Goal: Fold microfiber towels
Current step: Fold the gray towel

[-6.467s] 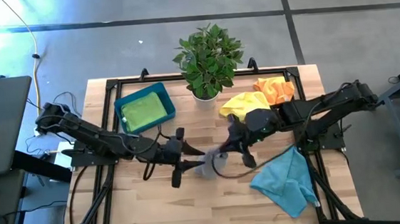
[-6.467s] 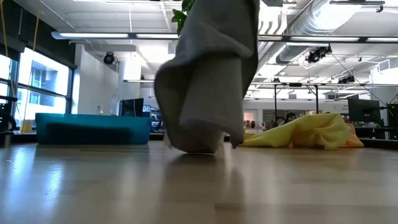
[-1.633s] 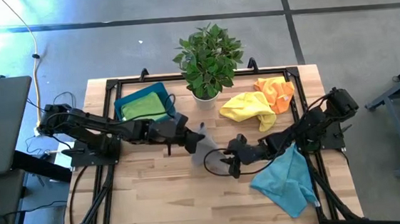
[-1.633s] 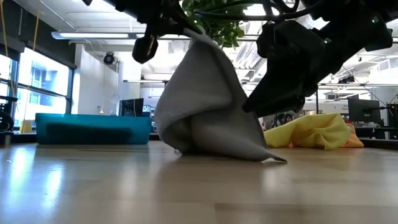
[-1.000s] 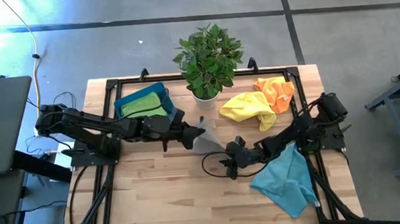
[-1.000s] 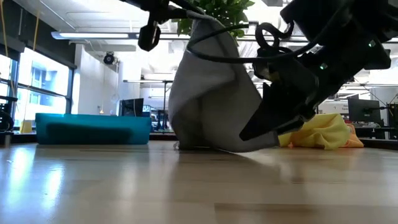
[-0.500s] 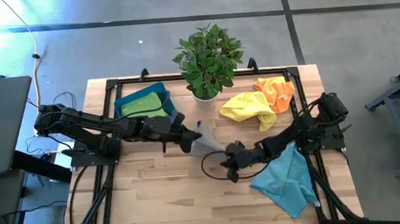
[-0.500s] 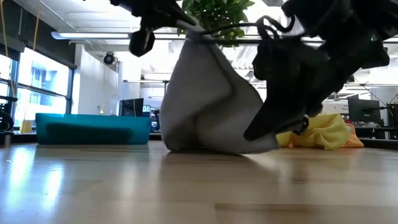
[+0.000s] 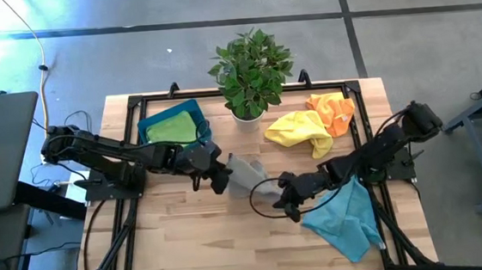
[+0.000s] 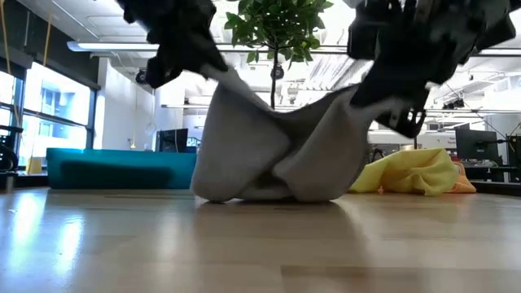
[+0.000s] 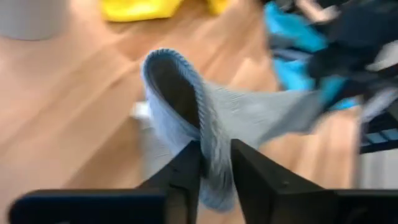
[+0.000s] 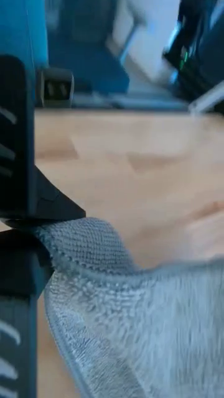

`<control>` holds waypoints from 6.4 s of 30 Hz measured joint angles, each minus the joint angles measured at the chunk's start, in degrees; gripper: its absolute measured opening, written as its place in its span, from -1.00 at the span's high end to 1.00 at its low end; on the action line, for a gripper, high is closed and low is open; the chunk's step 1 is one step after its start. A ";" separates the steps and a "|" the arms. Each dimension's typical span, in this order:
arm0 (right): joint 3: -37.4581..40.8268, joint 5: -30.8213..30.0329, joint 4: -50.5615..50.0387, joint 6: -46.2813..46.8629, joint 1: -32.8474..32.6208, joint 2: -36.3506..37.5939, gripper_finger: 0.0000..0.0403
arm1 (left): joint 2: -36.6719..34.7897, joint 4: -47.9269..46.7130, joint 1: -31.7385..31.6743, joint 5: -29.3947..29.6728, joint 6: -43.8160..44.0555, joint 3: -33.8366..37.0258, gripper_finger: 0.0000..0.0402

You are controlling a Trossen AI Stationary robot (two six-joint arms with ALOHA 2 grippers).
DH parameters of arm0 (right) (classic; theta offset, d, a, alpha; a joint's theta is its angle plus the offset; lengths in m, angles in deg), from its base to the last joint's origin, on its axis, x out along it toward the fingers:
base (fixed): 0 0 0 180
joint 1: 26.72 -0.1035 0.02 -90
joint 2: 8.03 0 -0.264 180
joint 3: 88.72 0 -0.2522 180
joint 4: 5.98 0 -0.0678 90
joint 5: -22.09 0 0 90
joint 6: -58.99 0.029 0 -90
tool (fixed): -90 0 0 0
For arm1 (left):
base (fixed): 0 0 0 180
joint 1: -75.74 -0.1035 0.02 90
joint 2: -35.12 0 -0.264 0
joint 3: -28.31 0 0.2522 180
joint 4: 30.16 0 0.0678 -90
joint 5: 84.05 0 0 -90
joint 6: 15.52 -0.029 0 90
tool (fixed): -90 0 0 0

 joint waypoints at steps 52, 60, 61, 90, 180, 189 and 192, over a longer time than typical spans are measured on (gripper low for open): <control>-31.11 25.67 -64.22 -2.12 7.17 6.81 1.00 | 39.48 63.90 7.05 5.00 -39.71 -15.65 0.21; -31.09 23.87 -62.30 -5.26 8.29 6.81 1.00 | 41.13 62.72 3.71 -1.31 -38.79 -19.65 0.21; -31.09 23.86 -61.93 -5.98 8.54 6.81 1.00 | 41.13 61.84 3.41 -3.21 -38.23 -19.98 0.21; -31.20 24.12 -59.25 -21.19 7.68 6.79 1.00 | 40.89 28.47 2.56 2.06 -38.24 -20.11 0.51; -62.22 -17.49 -99.98 -43.98 11.66 -9.84 1.00 | 14.63 -60.66 4.06 21.76 -34.10 -41.86 1.00; -62.22 -35.28 -99.57 -50.64 12.38 -9.82 1.00 | 13.41 -61.40 1.11 29.86 -35.04 -41.92 1.00; -62.22 -37.53 -99.29 -51.18 12.33 -9.82 1.00 | 13.45 -62.80 1.77 29.95 -34.97 -41.95 1.00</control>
